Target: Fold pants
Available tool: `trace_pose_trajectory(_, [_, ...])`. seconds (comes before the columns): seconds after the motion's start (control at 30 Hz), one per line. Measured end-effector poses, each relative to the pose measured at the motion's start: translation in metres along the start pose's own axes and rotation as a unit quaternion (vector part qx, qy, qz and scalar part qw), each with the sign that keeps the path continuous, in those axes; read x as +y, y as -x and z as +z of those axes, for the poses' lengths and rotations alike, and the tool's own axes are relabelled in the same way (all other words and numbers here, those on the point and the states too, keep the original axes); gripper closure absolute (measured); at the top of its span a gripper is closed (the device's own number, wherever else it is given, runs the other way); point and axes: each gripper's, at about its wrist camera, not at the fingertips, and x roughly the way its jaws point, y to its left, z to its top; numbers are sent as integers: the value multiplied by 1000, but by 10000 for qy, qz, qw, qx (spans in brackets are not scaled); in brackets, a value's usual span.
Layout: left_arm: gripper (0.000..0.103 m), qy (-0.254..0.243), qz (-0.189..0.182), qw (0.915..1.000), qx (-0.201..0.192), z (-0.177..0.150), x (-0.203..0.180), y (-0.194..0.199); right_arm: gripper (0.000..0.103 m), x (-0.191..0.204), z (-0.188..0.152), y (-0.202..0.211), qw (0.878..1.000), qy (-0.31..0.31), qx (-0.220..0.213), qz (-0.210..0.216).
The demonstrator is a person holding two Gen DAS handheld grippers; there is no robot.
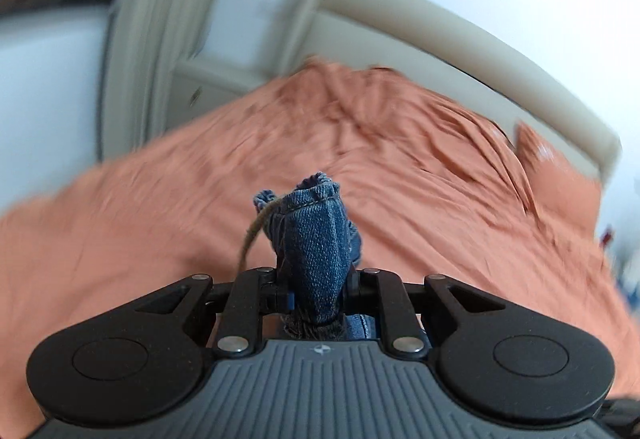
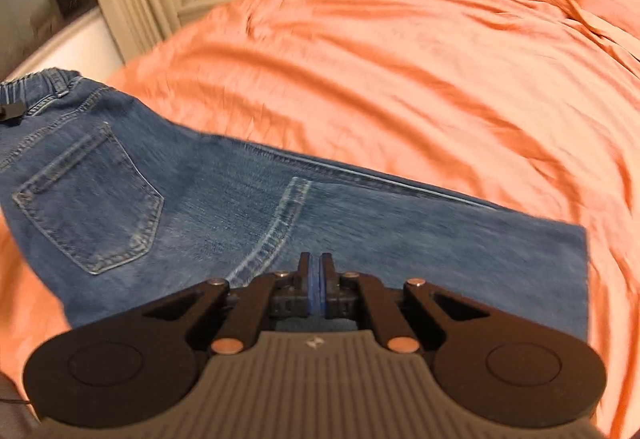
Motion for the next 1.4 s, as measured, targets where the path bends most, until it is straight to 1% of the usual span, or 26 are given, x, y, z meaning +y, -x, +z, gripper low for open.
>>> trace_pose_trajectory(0.03, [83, -374, 47, 9993, -69, -1, -25, 5, 103, -5, -4, 11, 10000, -87, -46, -14])
trace_pose_trajectory(0.1, [83, -1018, 100, 9946, -175, -9, -72, 11, 103, -16, -15, 30, 9994, -288, -142, -115])
trace_pose_trajectory(0.17, [83, -1644, 127, 9860, -231, -22, -118, 15, 103, -29, -28, 46, 9981, -507, -274, -216])
trace_pose_trajectory(0.23, [83, -2152, 112, 9763, -221, -39, -161, 13, 103, -42, -41, 56, 9963, -713, -433, -196])
trace_pose_trajectory(0.33, [83, -2747, 1, 9615, -91, -69, -214, 1, 102, -63, -61, 63, 9929, -1037, -560, -138])
trace_pose_trajectory(0.43, [83, -3240, -167, 9456, 246, -113, -259, -16, 101, -88, -78, 64, 9876, -1428, -658, -8])
trace_pose_trajectory(0.5, [83, -3497, -292, 9346, 579, -145, -281, -28, 101, -106, -90, 62, 9830, -1727, -626, 70])
trace_pose_trajectory(0.6, [82, -3693, -483, 9177, 1382, -189, -301, -47, 101, -131, -103, 58, 9768, -2076, -486, 212])
trace_pose_trajectory(0.63, [80, -3684, -501, 9132, 1671, -201, -303, -51, 101, -136, -105, 56, 9759, -2125, -436, 255])
trace_pose_trajectory(0.67, [75, -3654, -510, 9105, 1868, -208, -302, -55, 101, -141, -107, 54, 9748, -2172, -405, 296])
trace_pose_trajectory(0.7, [72, -3588, -556, 9099, 2007, -211, -300, -59, 101, -145, -109, 52, 9736, -2221, -388, 350])
trace_pose_trajectory(0.73, [61, -3438, -683, 9112, 2162, -212, -297, -61, 101, -149, -110, 50, 9724, -2271, -351, 409])
trace_pose_trajectory(0.77, [55, -3228, -821, 9135, 2336, -210, -292, -63, 101, -151, -110, 46, 9711, -2320, -315, 468])
trace_pose_trajectory(0.8, [51, -3027, -940, 9152, 2488, -205, -288, -64, 101, -152, -109, 45, 9698, -2359, -310, 528])
trace_pose_trajectory(0.83, [43, -2800, -1107, 9161, 2647, -200, -282, -66, 101, -153, -108, 44, 9692, -2367, -320, 599])
trace_pose_trajectory(0.87, [38, -2601, -1259, 9167, 2759, -193, -280, -67, 100, -153, -107, 43, 9688, -2363, -344, 661])
trace_pose_trajectory(0.93, [34, -2207, -1572, 9173, 2917, -180, -273, -68, 98, -154, -103, 42, 9684, -2330, -436, 781])
trace_pose_trajectory(0.97, [33, -2019, -1748, 9166, 2976, -173, -268, -67, 94, -152, -102, 43, 9682, -2303, -498, 842])
trace_pose_trajectory(1.0, [33, -1833, -1967, 9141, 3035, -166, -264, -65, 86, -151, -101, 45, 9678, -2283, -566, 898])
trace_pose_trajectory(1.03, [32, -1689, -2107, 9134, 3047, -160, -259, -64, 83, -149, -100, 46, 9672, -2257, -638, 976])
trace_pose_trajectory(1.07, [31, -1615, -2147, 9157, 2990, -156, -256, -60, 80, -148, -100, 46, 9663, -2243, -687, 1059])
trace_pose_trajectory(1.1, [31, -1594, -2109, 9200, 2892, -149, -251, -58, 80, -147, -100, 47, 9651, -2254, -713, 1129])
trace_pose_trajectory(1.13, [31, -1605, -2003, 9261, 2763, -141, -245, -59, 80, -145, -99, 46, 9633, -2278, -741, 1216])
trace_pose_trajectory(1.23, [32, -1677, -1603, 9441, 2341, -123, -227, -59, 80, -140, -91, 37, 9548, -2420, -810, 1523])
trace_pose_trajectory(1.3, [32, -1639, -1358, 9522, 2192, -112, -211, -62, 80, -134, -81, 29, 9534, -2363, -924, 1633])
trace_pose_trajectory(1.4, [33, -1502, -1081, 9618, 2015, -98, -191, -71, 79, -124, -65, 18, 9562, -2204, -1116, 1568])
